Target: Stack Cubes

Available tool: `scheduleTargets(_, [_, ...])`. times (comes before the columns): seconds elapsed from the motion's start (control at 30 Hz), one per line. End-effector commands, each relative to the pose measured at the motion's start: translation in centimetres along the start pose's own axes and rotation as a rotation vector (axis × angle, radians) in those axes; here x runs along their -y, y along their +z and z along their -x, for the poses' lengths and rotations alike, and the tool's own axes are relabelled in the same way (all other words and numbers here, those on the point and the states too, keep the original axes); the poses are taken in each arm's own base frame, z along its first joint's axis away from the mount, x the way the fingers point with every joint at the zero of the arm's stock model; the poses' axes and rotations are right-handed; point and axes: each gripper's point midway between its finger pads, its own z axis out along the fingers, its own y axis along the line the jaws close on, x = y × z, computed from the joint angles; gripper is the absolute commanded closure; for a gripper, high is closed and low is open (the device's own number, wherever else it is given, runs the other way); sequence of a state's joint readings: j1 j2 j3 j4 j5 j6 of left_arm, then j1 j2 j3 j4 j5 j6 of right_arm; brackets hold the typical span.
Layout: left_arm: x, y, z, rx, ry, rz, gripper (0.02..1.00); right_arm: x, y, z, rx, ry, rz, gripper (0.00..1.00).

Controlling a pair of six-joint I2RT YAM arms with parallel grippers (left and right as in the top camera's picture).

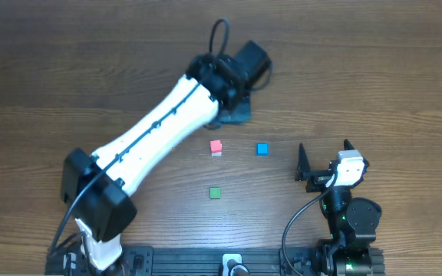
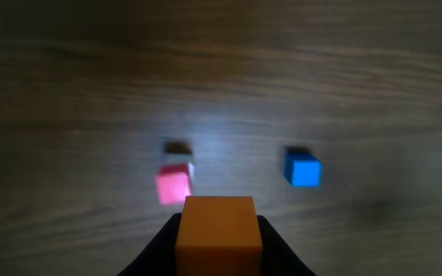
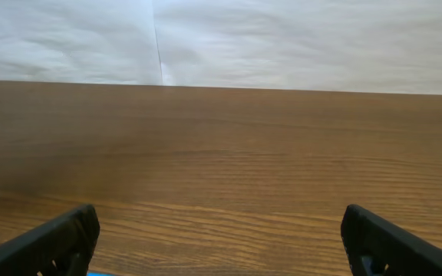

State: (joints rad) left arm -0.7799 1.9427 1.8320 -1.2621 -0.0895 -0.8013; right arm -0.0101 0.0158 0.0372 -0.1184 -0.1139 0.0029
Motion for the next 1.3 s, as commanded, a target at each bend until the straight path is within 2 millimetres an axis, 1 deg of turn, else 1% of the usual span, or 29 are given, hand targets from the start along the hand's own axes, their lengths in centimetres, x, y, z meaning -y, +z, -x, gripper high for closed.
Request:
scheduleTargets(0.03, [-0.9,1.5,-2.0,-0.01,-0.087,0.056,0.906,-0.1,0.0,-0.2,0.004,-0.002,0.0,0.009])
scheduleTargets(0.1, [-1.1,1.9,-2.4,-0.012,-0.09,0.048,0.908,-0.1,0.0,-0.2,0.004,-0.002,0.0,0.009])
scheduleTargets(0.3, [-1.9,2.5,-2.9,-0.018,-0.098,0.055,0.904,-0.1,0.0,-0.2,0.004,-0.002,0.0,0.007])
scheduleTargets(0.5, [-2.8,4.1,-3.6,-0.061,-0.116,0.06,0.906,-0.1,0.0,-0.2,0.004,-0.002,0.0,0.009])
scheduleTargets(0.77, [-3.7,5.1,-4.3,-0.081,-0.121,0.081,0.906,-0.1,0.0,-0.2,0.004,-0.002,0.0,0.007])
scheduleTargets(0.9, [-3.8,5.8,-4.5,-0.085,-0.121,0.085,0.906,-0.1,0.0,-0.2,0.004,-0.002,0.0,0.007])
scheduleTargets(1.3, [-3.6,6.8,-4.2,-0.084,-0.124,0.086,0.901,-0.1,0.0,-0.2,0.004,-0.002,0.0,0.009])
